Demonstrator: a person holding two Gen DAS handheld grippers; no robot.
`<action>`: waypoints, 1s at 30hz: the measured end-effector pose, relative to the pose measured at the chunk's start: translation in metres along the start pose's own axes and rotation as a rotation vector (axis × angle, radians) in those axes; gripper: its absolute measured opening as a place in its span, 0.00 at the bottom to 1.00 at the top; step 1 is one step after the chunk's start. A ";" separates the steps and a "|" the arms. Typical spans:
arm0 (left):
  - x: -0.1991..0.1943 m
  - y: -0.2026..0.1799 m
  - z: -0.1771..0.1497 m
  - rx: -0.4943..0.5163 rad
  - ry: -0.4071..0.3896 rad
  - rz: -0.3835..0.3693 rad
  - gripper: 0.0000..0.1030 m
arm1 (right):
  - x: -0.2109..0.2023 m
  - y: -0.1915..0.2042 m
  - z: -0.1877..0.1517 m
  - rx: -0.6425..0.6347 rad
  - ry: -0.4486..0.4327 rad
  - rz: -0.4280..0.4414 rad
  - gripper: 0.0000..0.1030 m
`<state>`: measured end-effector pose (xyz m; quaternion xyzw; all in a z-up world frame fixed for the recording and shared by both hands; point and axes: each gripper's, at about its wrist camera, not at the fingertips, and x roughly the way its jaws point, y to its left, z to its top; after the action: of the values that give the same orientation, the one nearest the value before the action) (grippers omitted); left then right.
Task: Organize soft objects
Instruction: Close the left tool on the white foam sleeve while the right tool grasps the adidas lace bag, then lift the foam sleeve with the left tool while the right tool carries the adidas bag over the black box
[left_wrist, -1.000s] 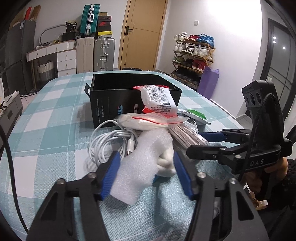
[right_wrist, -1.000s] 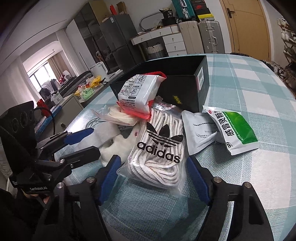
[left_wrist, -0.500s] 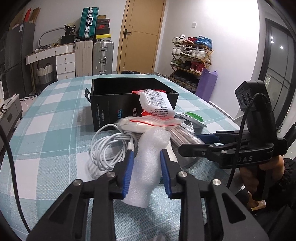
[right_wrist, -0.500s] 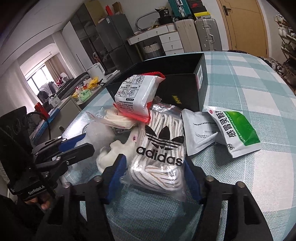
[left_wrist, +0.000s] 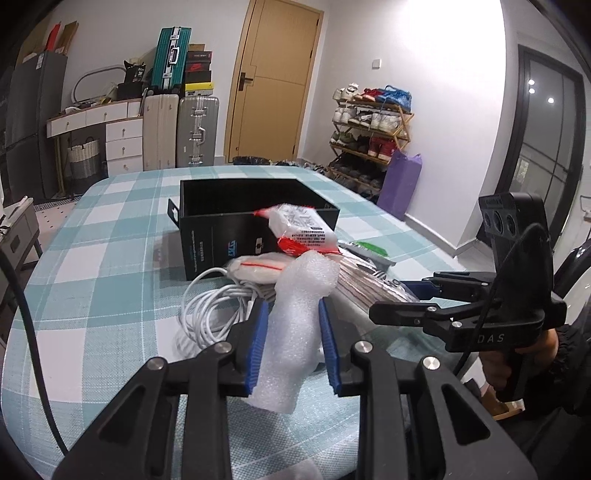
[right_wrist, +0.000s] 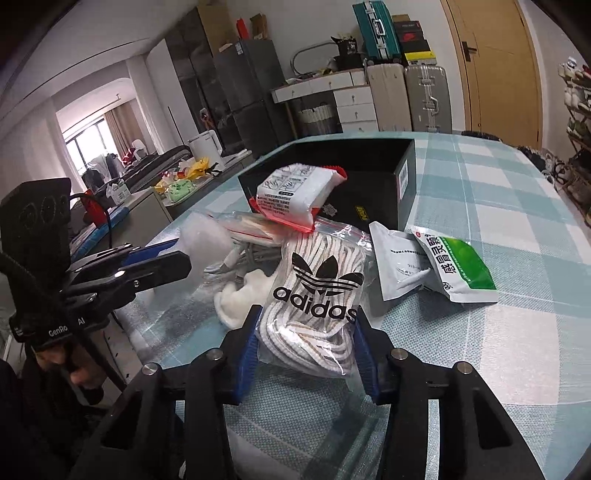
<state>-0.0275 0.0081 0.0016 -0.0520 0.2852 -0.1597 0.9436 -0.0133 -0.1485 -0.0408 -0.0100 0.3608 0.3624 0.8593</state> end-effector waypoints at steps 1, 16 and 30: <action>-0.002 0.000 0.001 -0.002 -0.006 -0.006 0.25 | -0.003 0.002 0.000 -0.007 -0.008 0.003 0.45; -0.013 0.004 0.012 -0.022 -0.047 0.004 0.25 | -0.032 0.009 0.001 -0.040 -0.101 0.010 0.44; -0.013 0.012 0.039 -0.057 -0.099 0.082 0.25 | -0.046 0.008 0.023 -0.038 -0.188 -0.018 0.44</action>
<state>-0.0131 0.0240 0.0391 -0.0749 0.2443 -0.1099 0.9605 -0.0258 -0.1643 0.0072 0.0043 0.2716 0.3610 0.8921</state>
